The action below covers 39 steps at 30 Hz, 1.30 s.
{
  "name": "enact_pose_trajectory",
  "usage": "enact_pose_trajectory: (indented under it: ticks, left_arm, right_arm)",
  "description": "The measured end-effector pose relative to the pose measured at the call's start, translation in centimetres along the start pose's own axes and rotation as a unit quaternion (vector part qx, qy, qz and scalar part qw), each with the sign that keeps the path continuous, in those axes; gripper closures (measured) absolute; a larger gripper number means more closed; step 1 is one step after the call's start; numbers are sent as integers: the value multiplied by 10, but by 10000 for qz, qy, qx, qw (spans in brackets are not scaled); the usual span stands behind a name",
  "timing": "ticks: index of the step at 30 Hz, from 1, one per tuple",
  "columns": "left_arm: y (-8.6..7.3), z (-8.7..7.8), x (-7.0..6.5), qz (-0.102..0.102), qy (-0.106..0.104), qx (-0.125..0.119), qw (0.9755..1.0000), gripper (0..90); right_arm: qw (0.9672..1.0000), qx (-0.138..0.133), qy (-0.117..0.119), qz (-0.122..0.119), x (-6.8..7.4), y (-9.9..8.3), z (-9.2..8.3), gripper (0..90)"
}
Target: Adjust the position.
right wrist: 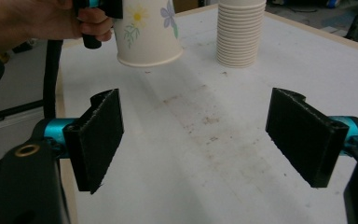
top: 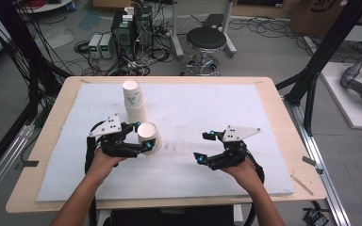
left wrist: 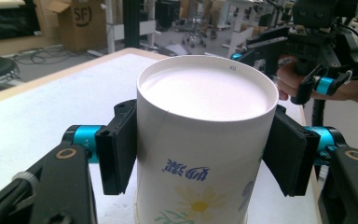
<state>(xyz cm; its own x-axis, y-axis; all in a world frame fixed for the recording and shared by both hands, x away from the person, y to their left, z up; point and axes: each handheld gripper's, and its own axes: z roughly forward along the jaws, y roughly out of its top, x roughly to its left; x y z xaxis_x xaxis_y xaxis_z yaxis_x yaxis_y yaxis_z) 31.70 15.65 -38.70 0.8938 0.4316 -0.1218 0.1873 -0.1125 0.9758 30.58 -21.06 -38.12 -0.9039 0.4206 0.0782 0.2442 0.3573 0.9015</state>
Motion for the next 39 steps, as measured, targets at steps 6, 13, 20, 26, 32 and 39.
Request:
enact_pose_trajectory:
  ticks: [6,13,20,26,32,39]
  left_arm:
    - [-1,9,-6,21,-273,105,9996,337]
    - [0,26,-17,75,-582,155,9982,339]
    - [5,40,-24,93,-813,159,9965,344]
    - [8,50,-30,80,-1051,106,9944,346]
    - [10,58,-34,76,-1233,49,9923,347]
    - [10,62,-37,-24,-1411,-138,9899,346]
  right_arm:
    - [9998,64,182,-51,4,0,13,193]
    - [9993,98,331,-123,9,0,21,193]
    - [9990,18,435,-132,11,-1,24,193]
    - [9984,-11,554,-108,12,-2,28,193]
    - [9970,-114,762,-64,14,-2,32,193]
    - [9959,-160,889,-31,15,-3,36,197]
